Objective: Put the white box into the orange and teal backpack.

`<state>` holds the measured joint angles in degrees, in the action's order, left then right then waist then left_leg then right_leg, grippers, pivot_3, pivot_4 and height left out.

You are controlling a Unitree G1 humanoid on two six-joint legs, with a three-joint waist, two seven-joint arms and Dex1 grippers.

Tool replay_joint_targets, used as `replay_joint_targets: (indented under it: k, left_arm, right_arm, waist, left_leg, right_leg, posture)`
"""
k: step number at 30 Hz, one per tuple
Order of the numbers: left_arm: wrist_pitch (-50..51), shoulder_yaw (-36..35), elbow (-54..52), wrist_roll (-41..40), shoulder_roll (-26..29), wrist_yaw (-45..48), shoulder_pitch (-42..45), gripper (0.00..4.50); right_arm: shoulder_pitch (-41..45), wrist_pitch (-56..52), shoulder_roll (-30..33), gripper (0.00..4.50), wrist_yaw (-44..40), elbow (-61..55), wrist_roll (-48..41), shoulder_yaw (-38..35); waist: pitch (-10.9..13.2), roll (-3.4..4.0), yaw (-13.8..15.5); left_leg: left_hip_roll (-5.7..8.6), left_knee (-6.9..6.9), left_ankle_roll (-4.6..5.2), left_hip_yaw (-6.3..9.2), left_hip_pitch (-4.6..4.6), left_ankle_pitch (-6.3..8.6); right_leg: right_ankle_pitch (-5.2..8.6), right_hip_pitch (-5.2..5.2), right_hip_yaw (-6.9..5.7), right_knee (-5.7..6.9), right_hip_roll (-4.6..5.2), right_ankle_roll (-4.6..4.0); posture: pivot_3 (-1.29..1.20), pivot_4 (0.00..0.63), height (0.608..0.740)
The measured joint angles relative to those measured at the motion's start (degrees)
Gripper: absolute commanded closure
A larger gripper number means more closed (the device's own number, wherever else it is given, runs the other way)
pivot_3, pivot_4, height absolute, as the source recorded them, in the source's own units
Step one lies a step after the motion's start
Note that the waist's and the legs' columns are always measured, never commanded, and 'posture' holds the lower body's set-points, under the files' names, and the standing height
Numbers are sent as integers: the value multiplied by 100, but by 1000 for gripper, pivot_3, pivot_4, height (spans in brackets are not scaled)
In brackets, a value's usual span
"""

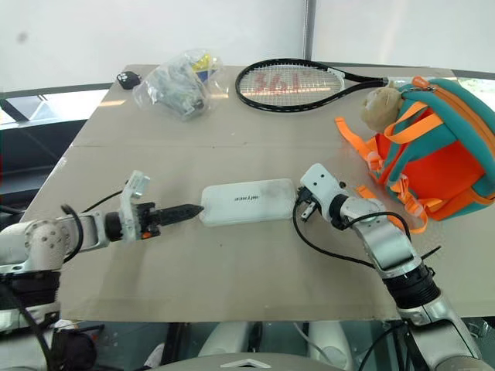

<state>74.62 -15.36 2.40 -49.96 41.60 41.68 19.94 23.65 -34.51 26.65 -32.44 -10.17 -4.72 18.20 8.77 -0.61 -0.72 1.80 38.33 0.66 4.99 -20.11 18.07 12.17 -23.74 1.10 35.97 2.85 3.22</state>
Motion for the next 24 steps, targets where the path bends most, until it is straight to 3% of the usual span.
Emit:
replay_joint_targets:
  k: [6, 9, 16, 19, 24]
  left_arm:
    - [130, 245, 176, 192, -365, -187, 419, 0]
    - [39, 255, 226, 327, -606, -198, 457, 0]
    - [231, -231, 382, 266, -1074, -325, 437, 0]
    - [438, -570, 527, 199, -1313, -460, 440, 808]
    - [898, -936, 600, -213, -1603, -390, 359, 3029]
  right_arm:
    - [271, 94, -50, 4454, -335, 273, 179, 241]
    - [481, 107, -374, 4454, -377, 571, 268, 421]
    - [581, 223, -608, 4454, -451, 808, 485, 542]
    - [570, 263, -608, 4500, -462, 812, 547, 525]
    - [391, 357, -535, 4500, -466, 824, 587, 314]
  waist:
    - [-15, 13, 2]
    - [-37, 37, 14]
    - [-59, 44, 27]
    - [-59, 43, 29]
    - [-58, 38, 32]
  left_leg:
    - [6, 2, -3, 0, 8, -2]
    - [7, 2, -5, 0, 15, -3]
    - [21, 6, -6, 5, 16, -4]
    - [21, 6, -6, 11, 16, -4]
    - [20, 5, -6, 17, 11, -4]
  right_leg:
    - [0, 7, 1, 6, 7, 0]
    - [0, 13, 1, 13, 8, 0]
    - [0, 16, 1, 16, 22, 0]
    - [0, 16, -4, 16, 21, 1]
    - [0, 16, -10, 13, 23, 1]
  posture:
    - [0, 150, 740]
    - [0, 150, 740]
    - [0, 150, 740]
    - [0, 150, 740]
    - [0, 150, 740]
